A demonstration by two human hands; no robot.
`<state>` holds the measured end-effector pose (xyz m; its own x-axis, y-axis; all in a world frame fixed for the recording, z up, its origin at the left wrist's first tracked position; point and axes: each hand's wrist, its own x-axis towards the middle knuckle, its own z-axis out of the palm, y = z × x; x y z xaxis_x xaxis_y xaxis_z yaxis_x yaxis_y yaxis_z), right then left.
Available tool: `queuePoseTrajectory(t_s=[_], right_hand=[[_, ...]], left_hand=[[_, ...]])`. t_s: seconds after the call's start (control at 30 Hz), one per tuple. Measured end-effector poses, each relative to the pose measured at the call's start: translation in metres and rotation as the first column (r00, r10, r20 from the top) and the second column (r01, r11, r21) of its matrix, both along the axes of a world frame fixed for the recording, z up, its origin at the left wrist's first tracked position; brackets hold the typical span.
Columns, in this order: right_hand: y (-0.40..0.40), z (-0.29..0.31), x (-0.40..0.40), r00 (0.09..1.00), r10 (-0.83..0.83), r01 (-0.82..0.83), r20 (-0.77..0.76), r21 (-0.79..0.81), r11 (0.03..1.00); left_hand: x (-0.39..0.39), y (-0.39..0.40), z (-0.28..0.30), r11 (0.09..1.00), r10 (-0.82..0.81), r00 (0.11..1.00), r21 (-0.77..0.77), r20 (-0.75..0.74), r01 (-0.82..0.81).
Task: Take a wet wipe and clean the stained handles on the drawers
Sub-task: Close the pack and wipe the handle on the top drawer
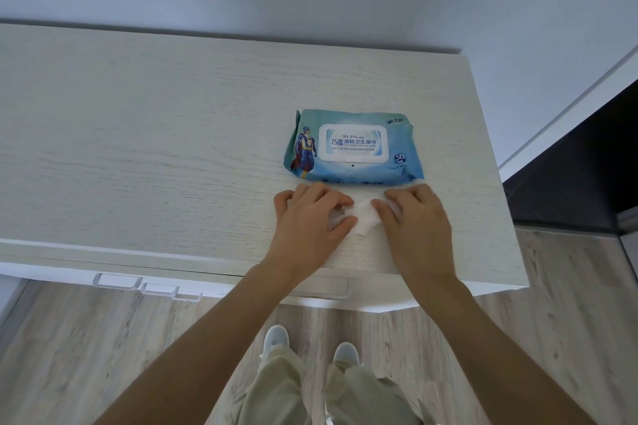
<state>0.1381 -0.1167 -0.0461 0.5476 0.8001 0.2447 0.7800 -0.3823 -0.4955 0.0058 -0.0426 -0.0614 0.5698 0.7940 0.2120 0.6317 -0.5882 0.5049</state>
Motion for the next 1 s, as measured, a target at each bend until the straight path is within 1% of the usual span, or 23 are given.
queuePoseTrajectory(t_s=[0.03, 0.17, 0.27, 0.3, 0.33, 0.37, 0.4, 0.43, 0.47, 0.5, 0.57, 0.67, 0.77, 0.87, 0.93, 1.0], right_hand=[[0.0, -0.002, -0.002, 1.0, -0.003, 0.003, -0.024, -0.019, 1.0], [0.0, -0.003, -0.008, 0.999, 0.034, -0.036, -0.03, -0.069, 0.997], [0.001, 0.001, -0.009, 0.99, 0.139, -0.141, -0.029, -0.073, 0.987], [0.001, 0.003, -0.009, 0.983, 0.171, -0.174, -0.065, -0.05, 0.983], [0.001, 0.007, -0.007, 0.973, 0.167, -0.172, -0.161, -0.018, 0.985], [0.002, 0.012, -0.002, 0.944, 0.14, -0.141, -0.299, 0.017, 0.99], [0.004, 0.016, 0.005, 0.896, 0.108, -0.104, -0.431, 0.032, 0.994], [0.005, 0.019, 0.012, 0.852, 0.081, -0.081, -0.518, 0.023, 0.996], [0.005, 0.019, 0.018, 0.844, 0.063, -0.083, -0.532, -0.015, 0.996], [0.004, 0.018, 0.022, 0.861, 0.051, -0.093, -0.506, -0.058, 0.994], [0.003, 0.014, 0.024, 0.923, 0.037, -0.073, -0.382, -0.079, 0.994], [-0.001, 0.008, 0.02, 0.968, 0.032, -0.03, -0.249, 0.011, 0.999], [-0.005, 0.002, 0.015, 0.991, 0.093, -0.088, -0.094, 0.062, 0.994], [-0.007, -0.002, 0.006, 0.996, 0.081, -0.084, 0.046, 0.06, 0.995], [-0.007, -0.005, 0.003, 0.993, 0.074, -0.078, 0.092, 0.047, 0.996], [-0.006, -0.006, 0.002, 0.991, 0.082, -0.088, 0.101, 0.06, 0.994]], left_hand=[[0.0, 0.0, 0.0, 1.0, 0.0, 1.0, -0.004, -0.002, 0.0], [-0.002, 0.003, -0.001, 0.999, -0.023, 1.0, -0.032, -0.004, 0.023], [-0.004, 0.008, 0.001, 0.995, -0.075, 0.997, -0.062, -0.014, 0.074], [-0.005, 0.009, 0.002, 0.994, -0.088, 0.996, -0.07, -0.008, 0.088], [-0.007, 0.01, 0.002, 0.993, -0.091, 0.996, -0.077, 0.006, 0.091], [-0.008, 0.011, 0.003, 0.993, -0.083, 0.996, -0.083, 0.02, 0.084], [-0.01, 0.011, 0.003, 0.994, -0.069, 0.997, -0.086, 0.029, 0.071], [-0.012, 0.011, 0.003, 0.995, -0.055, 0.998, -0.085, 0.034, 0.058], [-0.013, 0.01, 0.003, 0.996, -0.046, 0.998, -0.081, 0.033, 0.048], [-0.014, 0.009, 0.003, 0.996, -0.044, 0.999, -0.076, 0.026, 0.046], [-0.016, 0.007, 0.002, 0.997, -0.062, 0.998, -0.052, -0.006, 0.062], [-0.018, 0.004, 0.002, 0.996, -0.091, 0.994, -0.02, -0.06, 0.09], [-0.017, 0.003, 0.002, 0.996, -0.089, 0.993, -0.02, -0.079, 0.088], [-0.018, 0.003, 0.004, 0.996, -0.09, 0.99, -0.004, -0.113, 0.09], [-0.019, 0.001, 0.004, 0.996, -0.09, 0.987, 0.003, -0.133, 0.091], [-0.02, -0.001, 0.004, 0.997, -0.082, 0.986, -0.002, -0.148, 0.082]])
